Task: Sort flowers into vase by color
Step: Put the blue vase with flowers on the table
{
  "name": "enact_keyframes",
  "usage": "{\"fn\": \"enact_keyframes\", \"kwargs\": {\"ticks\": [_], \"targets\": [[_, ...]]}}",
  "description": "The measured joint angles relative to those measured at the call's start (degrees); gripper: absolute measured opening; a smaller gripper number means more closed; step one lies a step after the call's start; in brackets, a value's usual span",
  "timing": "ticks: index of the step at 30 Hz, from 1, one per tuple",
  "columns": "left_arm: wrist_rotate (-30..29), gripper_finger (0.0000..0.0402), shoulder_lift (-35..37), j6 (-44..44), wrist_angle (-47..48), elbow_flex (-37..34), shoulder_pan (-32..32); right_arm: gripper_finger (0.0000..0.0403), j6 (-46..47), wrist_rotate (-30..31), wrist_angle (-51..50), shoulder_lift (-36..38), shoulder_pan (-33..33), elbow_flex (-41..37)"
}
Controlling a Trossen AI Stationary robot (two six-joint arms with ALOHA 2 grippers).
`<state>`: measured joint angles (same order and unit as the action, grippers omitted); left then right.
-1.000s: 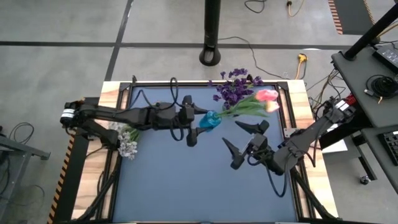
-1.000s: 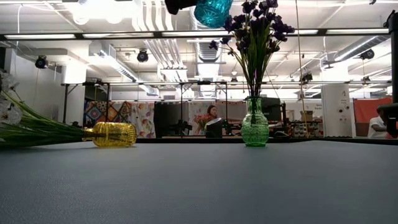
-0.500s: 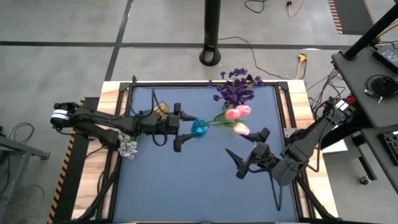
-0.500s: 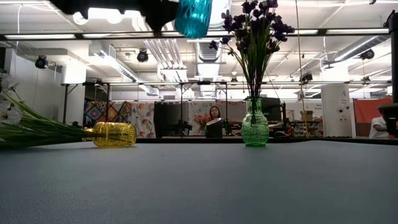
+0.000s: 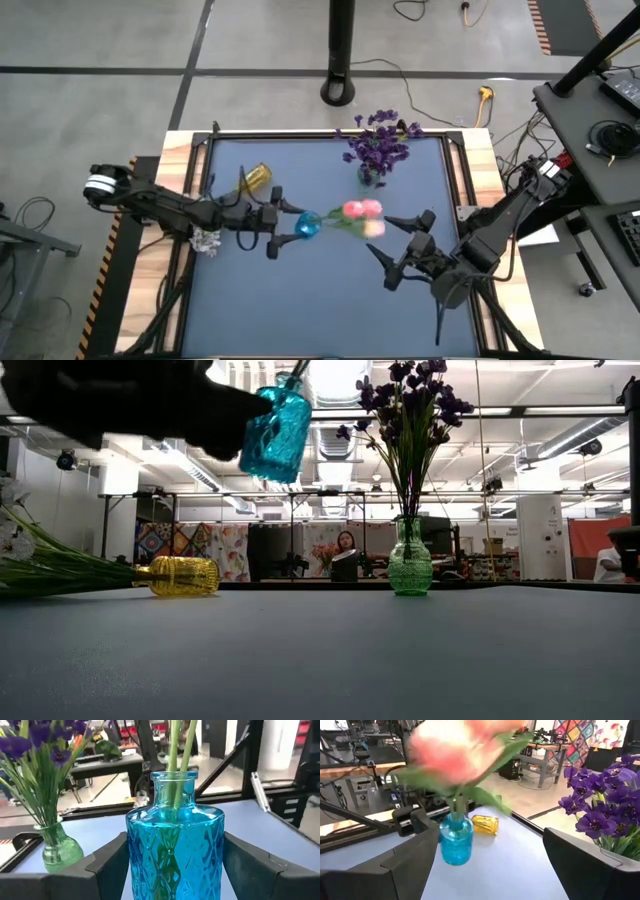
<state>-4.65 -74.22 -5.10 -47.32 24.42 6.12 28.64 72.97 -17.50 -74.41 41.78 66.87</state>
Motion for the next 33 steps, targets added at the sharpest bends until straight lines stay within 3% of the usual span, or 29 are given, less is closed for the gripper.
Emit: {"fn": "enact_keyframes", "kwargs": {"ticks": [5,10,20,26,33], "targets": [[-0.3,0.0262,-1.5,1.2,-13.3,-6.5,-0.1,0.0354,-0.1,-0.5,-0.2,-0.1,0.0,-1.0],[-0.5,0.0262,-5.5,1.7,-20.2,-9.3,-0.1,0.0354,0.6,-2.8,0.0,-2.0,-0.2,-4.2],[-0.6,0.0262,-21.4,1.8,-40.4,-9.2,-0.1,0.0354,12.8,-3.1,1.0,-10.3,-1.9,-11.9],[-0.8,0.0262,-28.2,1.7,-42.6,-6.9,-0.1,0.0354,10.0,-7.8,12.5,-17.1,-4.5,-13.9],[0.2,0.0262,-31.6,1.4,-42.8,-3.3,-0.1,0.0354,-4.4,-16.4,32.5,-23.0,-10.6,-14.5]]}}
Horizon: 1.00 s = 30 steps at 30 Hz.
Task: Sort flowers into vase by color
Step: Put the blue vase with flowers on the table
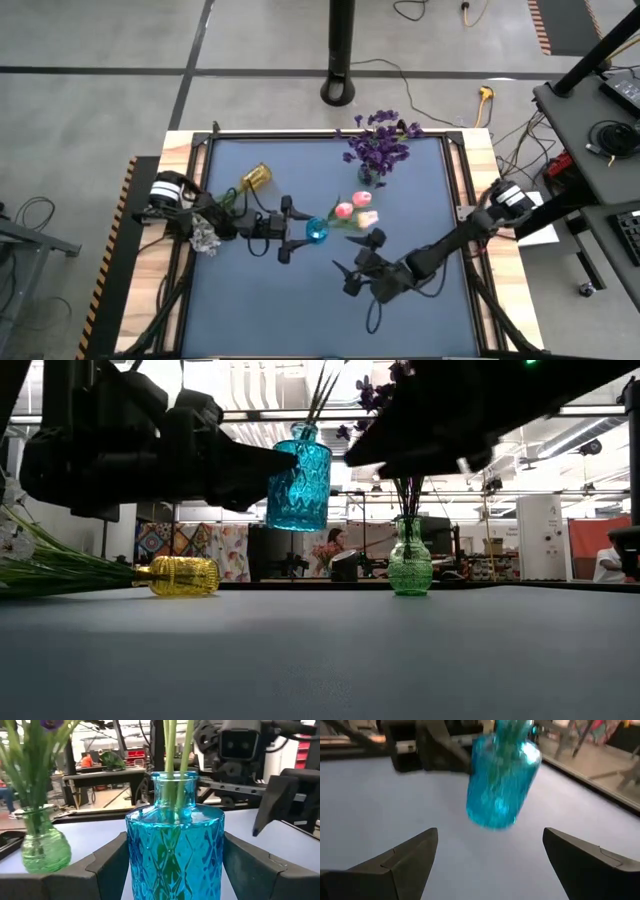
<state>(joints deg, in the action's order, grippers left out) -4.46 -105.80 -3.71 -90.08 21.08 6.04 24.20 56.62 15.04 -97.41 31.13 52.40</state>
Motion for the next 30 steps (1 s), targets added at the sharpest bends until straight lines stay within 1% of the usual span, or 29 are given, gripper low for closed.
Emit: {"fn": "enact_keyframes", "kwargs": {"ticks": [2,4,7,9,12,14,15,18,20,26,29,30], "targets": [[0.6,0.0262,-0.4,-0.1,0.1,0.2,0.0,0.0354,-5.3,-0.6,7.8,-0.9,-1.5,-1.2],[0.6,0.0262,-0.7,-0.1,0.0,0.2,0.0,0.0354,-10.2,-2.5,17.7,-1.1,-3.0,-3.6],[0.7,0.0262,-0.7,-0.7,0.3,-0.3,0.0,0.0354,-15.6,-5.9,35.9,-1.6,-5.5,-8.7],[0.7,0.0262,-0.7,-1.3,0.0,-0.3,0.0,0.0354,-19.4,-6.7,48.0,-2.7,-6.8,-12.1],[0.7,0.0262,-0.7,-1.4,0.1,-0.3,0.1,0.0354,-23.9,-11.4,63.4,-5.9,-8.3,-14.9],[0.6,0.0262,-0.7,-1.4,0.1,-0.2,0.1,0.0354,-25.1,-15.8,69.9,-8.3,-9.5,-14.9],[0.6,0.0262,-0.7,-1.4,0.1,-0.2,0.1,0.0352,-25.3,-16.5,71.5,-9.6,-10.0,-14.6],[0.5,0.0262,-0.7,-1.4,0.1,-0.1,0.1,0.0346,-26.1,-17.1,70.7,-12.7,-11.2,-12.2],[0.5,0.0262,-0.7,-1.4,0.1,0.0,0.1,0.034,-28.3,-17.0,70.8,-14.2,-11.4,-10.2],[0.5,0.0262,-0.7,-1.4,0.2,0.0,0.1,0.0323,-32.3,-16.6,70.9,-15.3,-12.4,-7.2],[0.5,0.0262,-0.7,-1.4,0.1,0.0,0.1,0.0313,-32.0,-16.8,70.9,-15.3,-13.1,-7.0],[0.5,0.0262,-0.7,-1.4,0.1,0.0,0.1,0.0309,-31.4,-17.8,70.8,-15.3,-13.4,-7.0]]}}
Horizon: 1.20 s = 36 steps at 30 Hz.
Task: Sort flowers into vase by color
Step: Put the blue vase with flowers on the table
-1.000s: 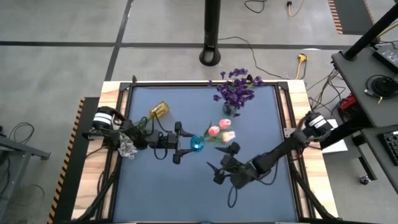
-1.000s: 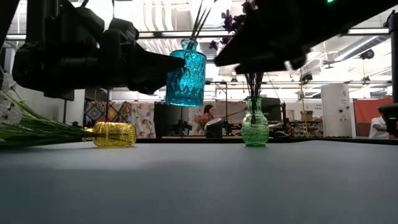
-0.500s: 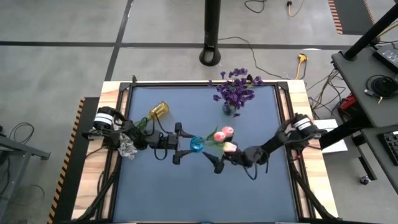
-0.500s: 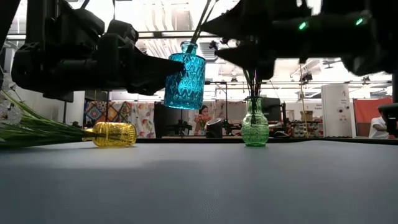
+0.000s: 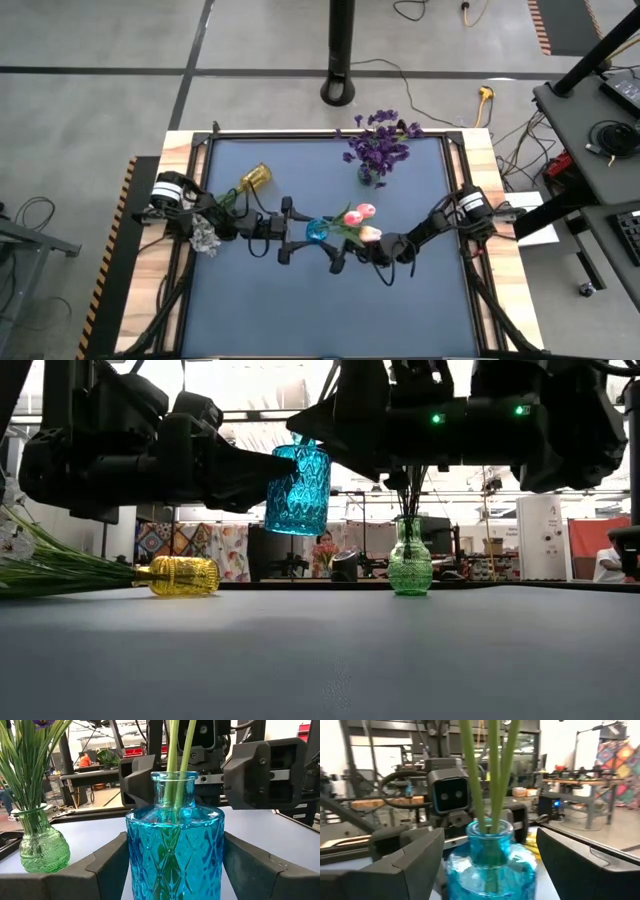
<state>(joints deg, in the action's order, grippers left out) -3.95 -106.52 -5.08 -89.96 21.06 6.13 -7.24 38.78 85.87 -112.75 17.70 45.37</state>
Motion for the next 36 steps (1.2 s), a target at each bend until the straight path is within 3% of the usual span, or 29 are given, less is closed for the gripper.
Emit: {"fn": "enact_keyframes", "kwargs": {"ticks": [3,9,23,36], "targets": [[0.0,0.0262,0.0,0.0,0.0,0.0,0.0,0.0296,2.0,-3.1,-0.4,0.0,-1.0,0.0],[0.0,0.0262,0.0,0.0,0.0,0.0,0.0,0.0258,2.8,-3.4,-1.3,0.0,-2.1,0.3],[0.0,0.0262,-0.1,0.0,0.9,-0.1,0.0,0.0122,2.4,-4.5,-6.3,0.1,-2.4,2.6],[-1.9,0.0282,-0.1,1.2,1.4,-0.1,0.0,0.0133,2.8,-4.2,-6.6,0.1,-2.5,2.8]]}}
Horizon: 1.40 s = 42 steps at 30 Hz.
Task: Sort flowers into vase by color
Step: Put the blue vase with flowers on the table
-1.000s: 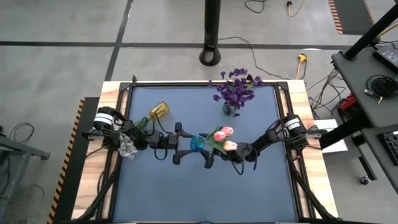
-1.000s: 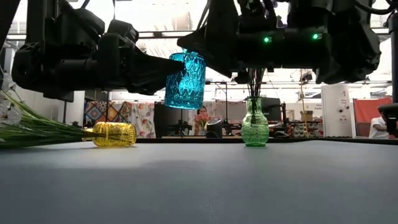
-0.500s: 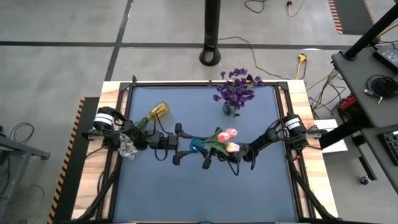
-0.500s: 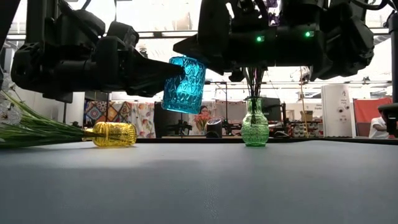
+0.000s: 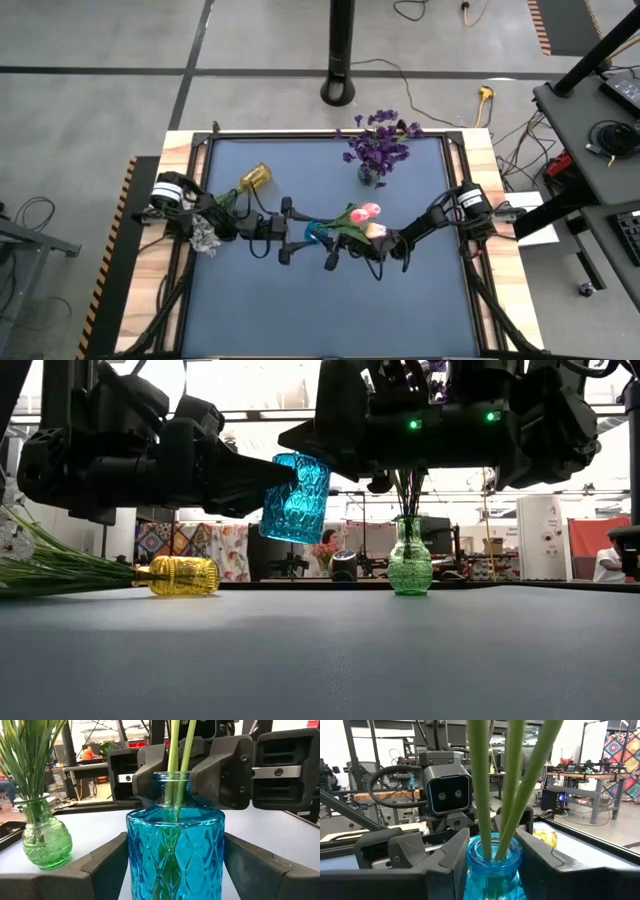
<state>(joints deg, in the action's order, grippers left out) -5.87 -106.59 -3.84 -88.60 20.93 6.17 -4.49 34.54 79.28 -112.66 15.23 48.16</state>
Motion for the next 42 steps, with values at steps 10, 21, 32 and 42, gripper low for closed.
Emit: {"fn": "enact_keyframes", "kwargs": {"ticks": [10,21,32,42], "targets": [[-0.7,0.0315,0.1,1.3,0.9,0.1,-0.1,0.0122,1.1,0.0,-3.2,0.0,-0.6,0.0],[-4.3,0.0331,0.1,1.8,5.9,-0.7,-0.1,0.0125,2.0,3.6,-11.8,1.8,-0.9,0.0],[-5.6,0.0332,2.7,2.0,5.7,-2.2,0.0,0.0125,6.3,5.9,-21.0,4.7,-4.3,-0.9],[-5.6,0.0332,14.7,1.4,6.0,-7.5,0.0,0.0125,7.7,5.9,-20.1,4.5,-6.2,-1.0]]}}
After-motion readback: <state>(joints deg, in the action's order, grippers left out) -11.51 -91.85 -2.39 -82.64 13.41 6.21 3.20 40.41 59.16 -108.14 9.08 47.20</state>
